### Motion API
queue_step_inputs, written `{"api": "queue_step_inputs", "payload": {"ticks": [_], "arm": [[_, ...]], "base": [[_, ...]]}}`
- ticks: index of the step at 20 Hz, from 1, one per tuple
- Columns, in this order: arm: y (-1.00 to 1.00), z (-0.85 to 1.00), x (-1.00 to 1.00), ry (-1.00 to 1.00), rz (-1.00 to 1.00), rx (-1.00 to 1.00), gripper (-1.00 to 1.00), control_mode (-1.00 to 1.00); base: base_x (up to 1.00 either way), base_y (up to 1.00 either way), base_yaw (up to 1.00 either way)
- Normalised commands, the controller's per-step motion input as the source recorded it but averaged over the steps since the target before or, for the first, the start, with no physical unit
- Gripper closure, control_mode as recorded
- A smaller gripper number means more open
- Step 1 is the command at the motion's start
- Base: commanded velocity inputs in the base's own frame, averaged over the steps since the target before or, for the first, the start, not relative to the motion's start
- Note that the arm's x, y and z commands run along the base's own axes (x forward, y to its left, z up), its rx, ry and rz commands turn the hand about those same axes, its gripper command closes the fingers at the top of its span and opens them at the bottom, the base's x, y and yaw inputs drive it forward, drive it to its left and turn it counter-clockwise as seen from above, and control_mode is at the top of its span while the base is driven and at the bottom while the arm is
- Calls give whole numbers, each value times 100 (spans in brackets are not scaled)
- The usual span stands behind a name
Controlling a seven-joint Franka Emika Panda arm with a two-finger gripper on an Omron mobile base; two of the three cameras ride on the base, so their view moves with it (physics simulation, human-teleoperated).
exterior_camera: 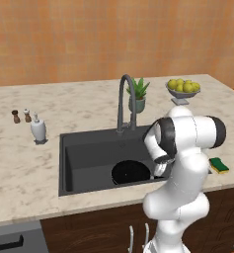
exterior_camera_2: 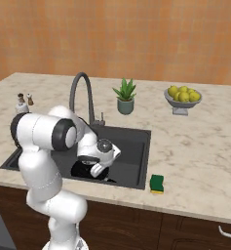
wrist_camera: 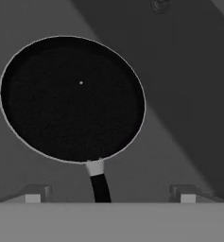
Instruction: Pick the pan and sponge and place them into the sink. Then turn on the water.
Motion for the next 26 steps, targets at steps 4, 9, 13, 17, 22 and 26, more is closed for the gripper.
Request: {"api": "queue_step_inputs", "payload": {"ticks": [4, 9, 13, 17, 22, 26], "arm": [[-30, 100, -8, 0, -13, 0, -100, -100], [-35, 100, -2, 0, -12, 0, -100, -100], [-44, 100, 0, 1, -3, 0, -100, -100], [-52, 100, 0, 0, 5, 0, -100, -100], [-51, 99, -22, 5, 0, 0, -100, -100], [-47, 83, -46, 25, -12, 2, -100, -100]], "base": [[0, 0, 0], [0, 0, 0], [0, 0, 0], [0, 0, 0], [0, 0, 0], [0, 0, 0]]}}
